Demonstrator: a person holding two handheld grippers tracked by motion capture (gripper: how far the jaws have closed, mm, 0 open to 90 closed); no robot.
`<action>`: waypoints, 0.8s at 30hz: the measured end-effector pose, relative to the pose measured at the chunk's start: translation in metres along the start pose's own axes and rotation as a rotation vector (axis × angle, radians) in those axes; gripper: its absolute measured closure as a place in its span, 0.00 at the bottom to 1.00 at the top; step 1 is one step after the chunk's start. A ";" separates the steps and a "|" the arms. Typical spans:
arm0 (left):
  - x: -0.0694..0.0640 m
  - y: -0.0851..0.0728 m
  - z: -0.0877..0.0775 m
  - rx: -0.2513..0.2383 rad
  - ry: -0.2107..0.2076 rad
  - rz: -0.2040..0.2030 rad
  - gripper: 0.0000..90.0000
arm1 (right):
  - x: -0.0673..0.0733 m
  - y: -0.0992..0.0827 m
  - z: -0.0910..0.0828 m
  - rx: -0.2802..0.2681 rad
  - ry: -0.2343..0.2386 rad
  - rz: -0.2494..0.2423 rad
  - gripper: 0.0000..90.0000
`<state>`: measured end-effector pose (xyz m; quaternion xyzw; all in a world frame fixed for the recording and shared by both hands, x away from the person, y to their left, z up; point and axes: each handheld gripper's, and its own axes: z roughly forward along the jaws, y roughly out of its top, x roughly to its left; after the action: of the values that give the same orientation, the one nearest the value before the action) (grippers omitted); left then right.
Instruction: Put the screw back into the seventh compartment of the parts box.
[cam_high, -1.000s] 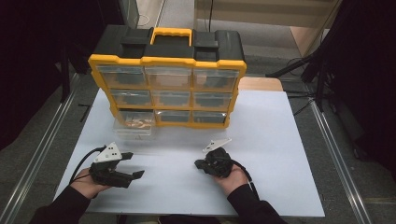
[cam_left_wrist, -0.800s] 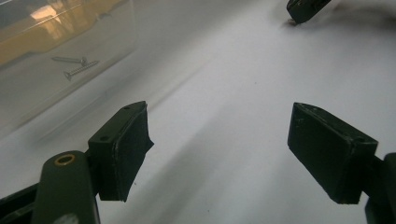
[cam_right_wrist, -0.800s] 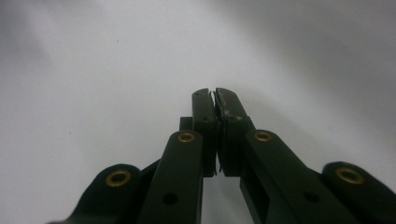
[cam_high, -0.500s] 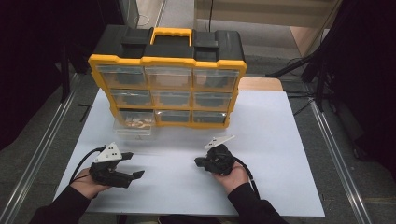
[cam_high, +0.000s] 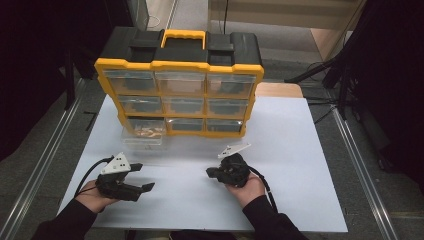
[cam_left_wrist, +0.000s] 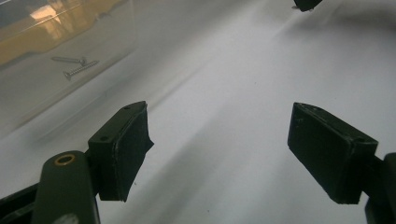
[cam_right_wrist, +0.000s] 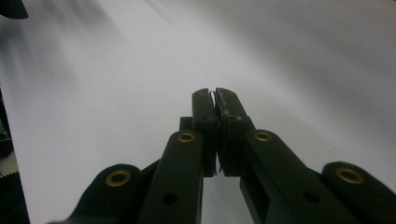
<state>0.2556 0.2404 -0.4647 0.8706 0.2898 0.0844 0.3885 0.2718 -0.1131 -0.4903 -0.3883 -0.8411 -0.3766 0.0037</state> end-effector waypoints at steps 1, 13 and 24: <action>0.000 0.000 0.000 0.001 -0.001 0.000 0.23 | 0.000 0.000 0.000 -0.002 0.001 0.000 0.99; 0.000 0.000 0.000 -0.003 -0.001 -0.002 0.23 | 0.003 0.005 0.001 -0.010 0.028 -0.001 0.99; 0.001 0.000 -0.001 -0.007 0.001 -0.005 0.23 | 0.008 0.013 0.007 -0.011 0.055 -0.002 0.99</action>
<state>0.2561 0.2418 -0.4645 0.8685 0.2920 0.0846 0.3914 0.2767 -0.0986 -0.4850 -0.3768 -0.8391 -0.3916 0.0243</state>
